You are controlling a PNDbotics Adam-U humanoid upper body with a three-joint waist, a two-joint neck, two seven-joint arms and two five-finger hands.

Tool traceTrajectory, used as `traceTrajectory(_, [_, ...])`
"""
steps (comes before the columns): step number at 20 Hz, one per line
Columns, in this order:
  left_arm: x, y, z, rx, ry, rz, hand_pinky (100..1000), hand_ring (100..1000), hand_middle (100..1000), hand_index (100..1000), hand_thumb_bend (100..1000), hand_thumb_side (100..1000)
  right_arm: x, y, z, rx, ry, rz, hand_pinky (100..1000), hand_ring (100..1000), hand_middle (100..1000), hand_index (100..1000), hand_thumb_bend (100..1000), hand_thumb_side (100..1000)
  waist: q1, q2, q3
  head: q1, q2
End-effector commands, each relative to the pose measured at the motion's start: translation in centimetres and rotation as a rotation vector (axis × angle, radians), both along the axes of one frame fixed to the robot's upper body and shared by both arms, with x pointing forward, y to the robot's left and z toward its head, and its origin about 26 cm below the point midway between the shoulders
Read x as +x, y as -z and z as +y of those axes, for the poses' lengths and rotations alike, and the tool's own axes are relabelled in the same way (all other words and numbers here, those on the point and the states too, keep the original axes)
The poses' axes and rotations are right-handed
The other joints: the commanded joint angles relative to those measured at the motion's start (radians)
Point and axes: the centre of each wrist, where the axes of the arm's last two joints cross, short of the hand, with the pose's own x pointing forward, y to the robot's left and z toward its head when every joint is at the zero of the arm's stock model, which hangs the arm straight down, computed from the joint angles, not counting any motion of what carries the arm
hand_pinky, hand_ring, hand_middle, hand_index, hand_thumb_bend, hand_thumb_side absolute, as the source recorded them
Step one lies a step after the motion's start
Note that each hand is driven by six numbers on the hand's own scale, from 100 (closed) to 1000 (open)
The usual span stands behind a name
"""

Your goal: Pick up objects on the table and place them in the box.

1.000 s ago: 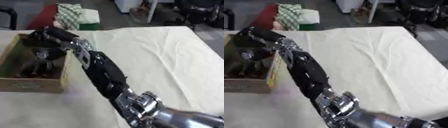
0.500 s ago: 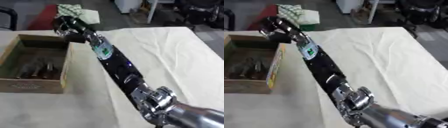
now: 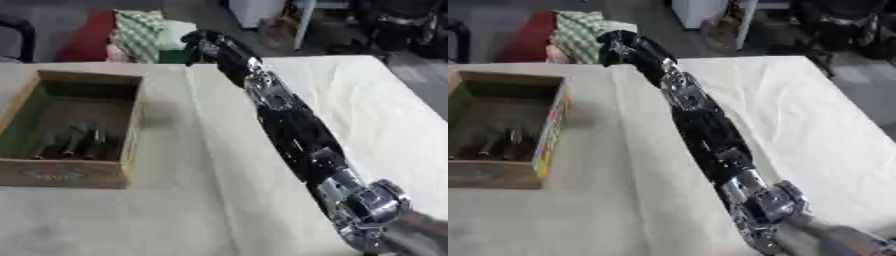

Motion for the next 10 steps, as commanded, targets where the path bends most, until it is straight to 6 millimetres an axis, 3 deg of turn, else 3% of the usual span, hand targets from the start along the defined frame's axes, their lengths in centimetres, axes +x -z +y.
traceTrajectory(1, [-0.1, -0.9, 0.6, 0.026, -0.016, -0.025, 648, 667, 573, 558, 100, 858, -0.8, -1.7, -3.0, 0.031, 0.043, -0.019, 700, 553, 575, 731, 100, 740, 0.006, -0.017, -0.005, 0.007, -0.012])
traceTrajectory(10, [-0.2, -0.8, 0.8, 0.027, -0.024, -0.025, 653, 667, 574, 558, 100, 860, -2.7, -0.3, -5.6, 0.11, 0.077, 0.051, 697, 548, 568, 708, 100, 795, 0.005, -0.014, -0.013, 0.011, -0.008])
